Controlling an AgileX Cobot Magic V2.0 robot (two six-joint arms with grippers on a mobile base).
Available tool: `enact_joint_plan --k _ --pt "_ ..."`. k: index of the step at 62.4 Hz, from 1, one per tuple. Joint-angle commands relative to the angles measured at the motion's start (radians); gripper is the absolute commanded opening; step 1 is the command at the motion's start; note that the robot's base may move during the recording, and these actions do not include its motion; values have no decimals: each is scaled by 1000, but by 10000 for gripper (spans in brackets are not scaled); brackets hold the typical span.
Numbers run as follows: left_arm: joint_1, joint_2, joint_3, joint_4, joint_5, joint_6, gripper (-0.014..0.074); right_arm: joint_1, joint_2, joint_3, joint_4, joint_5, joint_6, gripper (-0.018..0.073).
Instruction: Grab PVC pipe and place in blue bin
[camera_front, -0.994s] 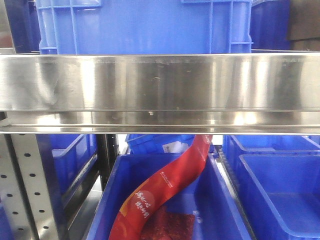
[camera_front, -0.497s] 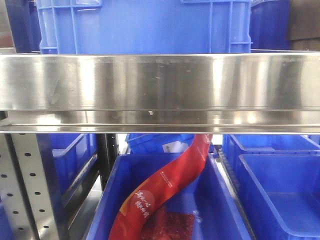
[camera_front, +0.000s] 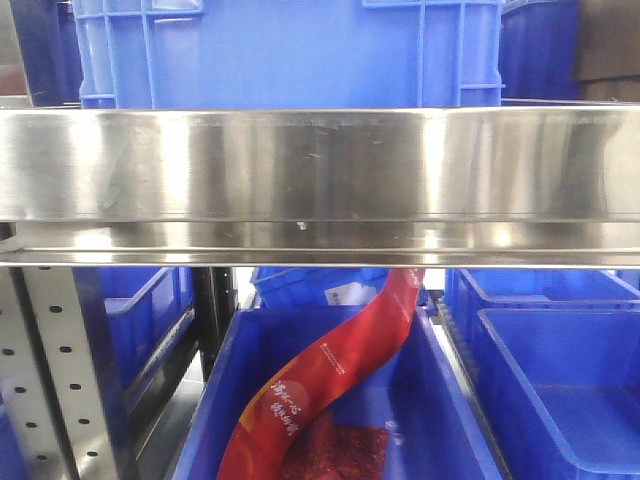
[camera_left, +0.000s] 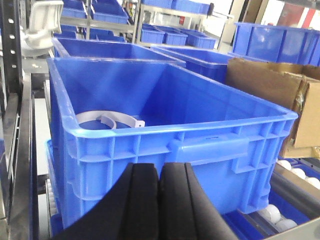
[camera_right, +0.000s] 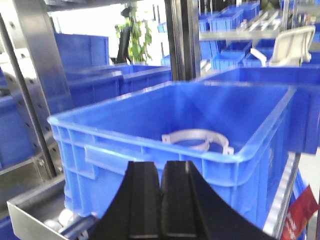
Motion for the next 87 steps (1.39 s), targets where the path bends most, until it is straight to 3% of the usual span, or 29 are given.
enact_joint_plan --k 1,45,58,70,78,87 --pt "-5 -8 -1 3 -22 3 -111 -2 -21 4 -7 15 -4 -167" --pt "-5 -6 -1 3 -22 3 -111 -14 -90 63 -25 21 -4 -167" --pt "-5 -6 -1 3 -22 3 -111 -154 -240 256 -51 1 -4 -167" --pt "-5 -6 -1 3 -22 3 -111 -329 -416 522 -51 -170 -4 -167" --pt "-5 -6 -1 3 -22 3 -111 -391 -544 664 -47 -251 -4 -167" --pt "-5 -6 -1 3 -22 3 -111 -445 -693 778 -47 -223 -4 -167"
